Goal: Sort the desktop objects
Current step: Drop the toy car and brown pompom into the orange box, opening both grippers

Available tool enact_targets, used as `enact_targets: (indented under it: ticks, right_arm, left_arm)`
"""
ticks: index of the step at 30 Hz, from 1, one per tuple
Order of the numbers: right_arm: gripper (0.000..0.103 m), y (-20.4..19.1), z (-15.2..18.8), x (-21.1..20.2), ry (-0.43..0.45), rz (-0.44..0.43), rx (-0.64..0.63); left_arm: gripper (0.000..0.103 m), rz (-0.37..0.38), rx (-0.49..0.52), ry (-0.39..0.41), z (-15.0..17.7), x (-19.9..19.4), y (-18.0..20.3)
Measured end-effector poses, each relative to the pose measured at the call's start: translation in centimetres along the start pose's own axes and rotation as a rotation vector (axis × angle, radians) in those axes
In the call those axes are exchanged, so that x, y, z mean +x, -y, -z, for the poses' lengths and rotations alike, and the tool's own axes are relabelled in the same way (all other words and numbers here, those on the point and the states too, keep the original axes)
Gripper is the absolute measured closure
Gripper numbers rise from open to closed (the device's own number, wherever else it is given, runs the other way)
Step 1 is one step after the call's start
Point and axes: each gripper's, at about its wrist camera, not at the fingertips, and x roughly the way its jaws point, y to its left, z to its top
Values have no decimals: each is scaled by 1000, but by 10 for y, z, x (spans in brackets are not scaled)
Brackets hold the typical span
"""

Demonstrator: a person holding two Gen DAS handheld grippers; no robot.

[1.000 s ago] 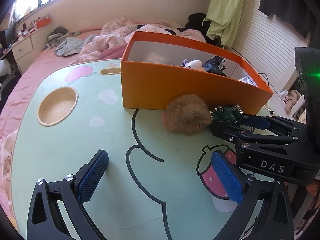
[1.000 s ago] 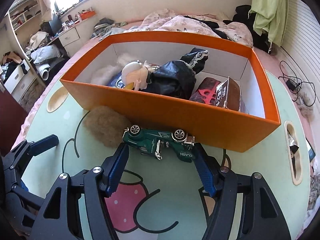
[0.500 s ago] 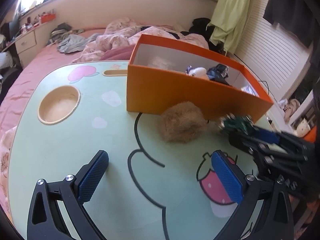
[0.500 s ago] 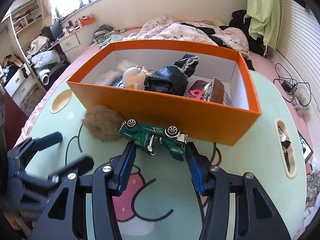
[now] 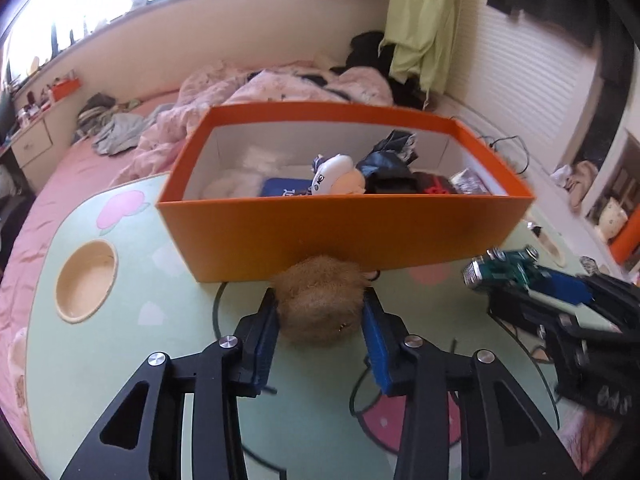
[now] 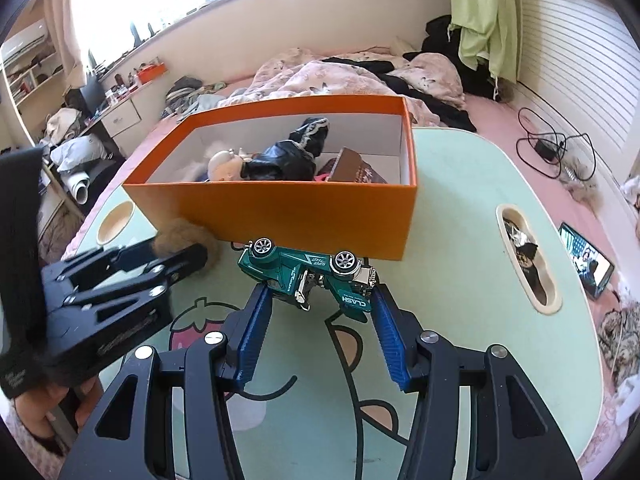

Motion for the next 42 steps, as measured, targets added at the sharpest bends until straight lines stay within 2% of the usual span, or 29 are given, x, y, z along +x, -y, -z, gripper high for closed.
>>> enact_targets:
  ticks: [3,6,10,13,14,15,17,21,24,25,29,31,35,36,39,42]
  right_arm:
    - [51,0,-4,-8,22,-5,4]
    - [51,0,-20,-17,48,-42,7]
    - [51,-3,-54,-20,90,-46,-5]
    - [51,-5,-83,-1,94,2,-17]
    - [51,-3,-89,5,91,9,-10]
    - [50,-1,-94,13,91,15,8]
    - [50,4,-102,27,99,9,50]
    - [49,11,-105,38,63,-6,91]
    - [36,15,-92,21,103,-8,124]
    - [35,14,-86,14,115,-11,125]
    - [31,-1,-52,-7,122,10,62]
    - [30,-16,-34,-15,150,76,-20]
    - [27,-45,-10,-21,143,178,-165]
    - [27,-48,-5,-25,149,168,-169]
    - [27,-46,-2,-36,209,148,-150]
    - [27,-32,-4,-44,218,143,-87]
  left_arm:
    - [65,45,0,36,-6,-19,0]
    - [65,84,-1,88,-30,-37,0]
    - [64,49,9,116,-72,-31,-5]
    - [59,13,-43,84,-96,-4,-19]
    - [46,3,-72,77,-101,3,-24]
    - [25,-9,-110,76,-104,9,-31]
    - [13,-26,-156,84,-105,13,-39]
    - [11,-17,-180,89,-92,4,-46]
    - [4,-13,-162,76,-73,-7,-40]
    - [4,-18,-148,65,-64,-10,-36]
    - [2,-52,-84,-17,-22,-7,-19]
    - [2,-69,-87,-66,-6,-1,-15]
    - [1,-94,-93,-125,14,13,-9]
    - [1,-113,-80,-122,15,13,-7]
    - [1,-91,-77,-123,18,12,-5]
    - [1,-90,-77,-123,20,10,-6]
